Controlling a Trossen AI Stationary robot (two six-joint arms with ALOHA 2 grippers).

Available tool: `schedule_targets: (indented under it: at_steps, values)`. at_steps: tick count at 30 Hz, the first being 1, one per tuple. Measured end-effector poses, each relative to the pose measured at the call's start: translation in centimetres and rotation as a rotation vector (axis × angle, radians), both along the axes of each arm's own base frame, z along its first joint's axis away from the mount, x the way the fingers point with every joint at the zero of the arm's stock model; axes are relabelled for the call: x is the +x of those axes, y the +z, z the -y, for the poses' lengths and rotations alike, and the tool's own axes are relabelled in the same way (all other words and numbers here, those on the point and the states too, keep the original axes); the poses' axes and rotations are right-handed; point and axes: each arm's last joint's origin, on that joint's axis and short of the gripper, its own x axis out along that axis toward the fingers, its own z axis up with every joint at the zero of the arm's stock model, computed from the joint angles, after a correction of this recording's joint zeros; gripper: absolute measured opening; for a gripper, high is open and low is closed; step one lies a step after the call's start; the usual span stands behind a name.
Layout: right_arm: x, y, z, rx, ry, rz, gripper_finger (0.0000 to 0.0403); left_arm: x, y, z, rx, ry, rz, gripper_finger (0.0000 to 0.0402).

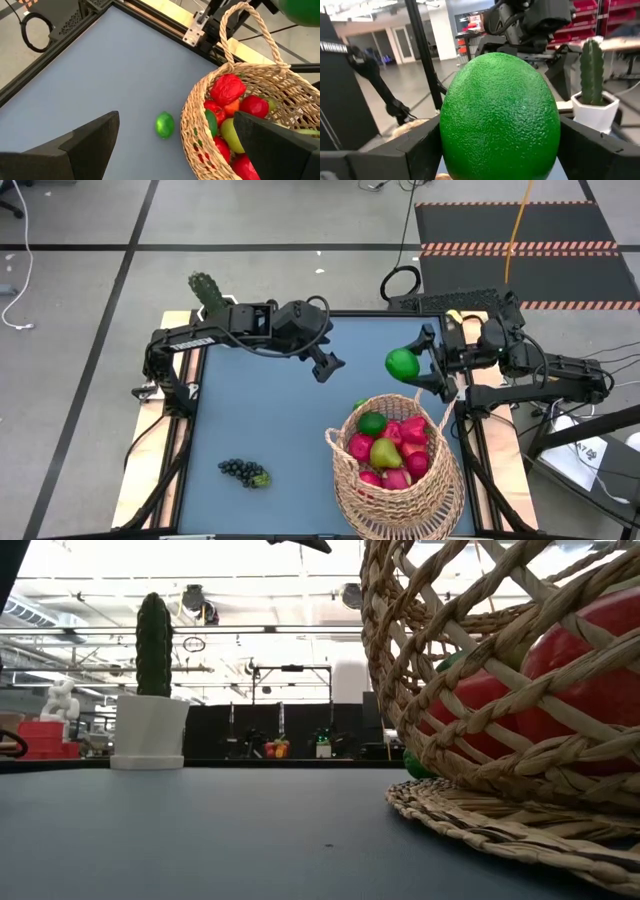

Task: Build produce basket
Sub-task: Put the green lime into the brown basket

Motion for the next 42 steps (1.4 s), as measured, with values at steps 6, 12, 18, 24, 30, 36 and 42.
schedule_targets:
  at_steps: [6,12,18,24,30,36,42]
  values:
    - [0.01,0.00,0.04,-0.137,-0.015,0.021,0.0320,0.00,0.00,-0.01,0.007,-0.006,-0.001,0.0390]
    - [0.02,-0.01,0.09,-0.270,-0.032,0.039,0.0320,0.00,0.00,-0.02,0.012,-0.011,-0.002,0.0390]
    - [0.02,-0.01,0.09,-0.360,-0.032,0.052,0.0320,0.01,-0.01,-0.01,0.005,-0.007,-0.001,0.0390]
    - [0.02,-0.01,0.09,-0.455,-0.032,0.066,0.0320,0.01,-0.01,0.02,-0.001,-0.002,0.000,0.0390]
    - [0.02,-0.01,0.09,-0.491,-0.032,0.071,0.0320,0.02,-0.01,0.06,-0.003,-0.003,0.000,0.0390]
    - [0.02,-0.01,0.09,-0.505,-0.032,0.073,0.0320,0.02,-0.01,0.06,-0.003,-0.003,0.000,0.0390]
    - [0.02,-0.01,0.09,-0.503,-0.032,0.073,0.0320,0.02,-0.01,0.06,-0.003,-0.003,0.000,0.0390]
